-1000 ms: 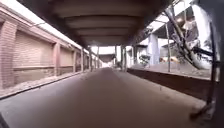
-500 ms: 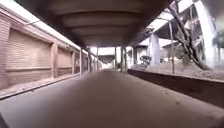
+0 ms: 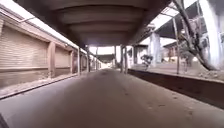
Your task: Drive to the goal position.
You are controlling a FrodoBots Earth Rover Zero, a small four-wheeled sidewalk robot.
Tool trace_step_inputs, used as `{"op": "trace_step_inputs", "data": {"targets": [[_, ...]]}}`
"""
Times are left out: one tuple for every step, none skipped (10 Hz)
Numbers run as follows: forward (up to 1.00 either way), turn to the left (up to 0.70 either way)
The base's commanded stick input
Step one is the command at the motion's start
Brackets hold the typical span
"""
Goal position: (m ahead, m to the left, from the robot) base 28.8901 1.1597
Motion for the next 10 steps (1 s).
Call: {"op": "trace_step_inputs", "data": {"targets": [[0.70, 0.00], [0.70, 0.00], [0.70, 0.00], [0.70, 0.00], [0.70, 0.00], [0.70, 0.00], [0.70, 0.00], [0.70, 0.00], [0.70, 0.00], [0.70, 0.00]]}}
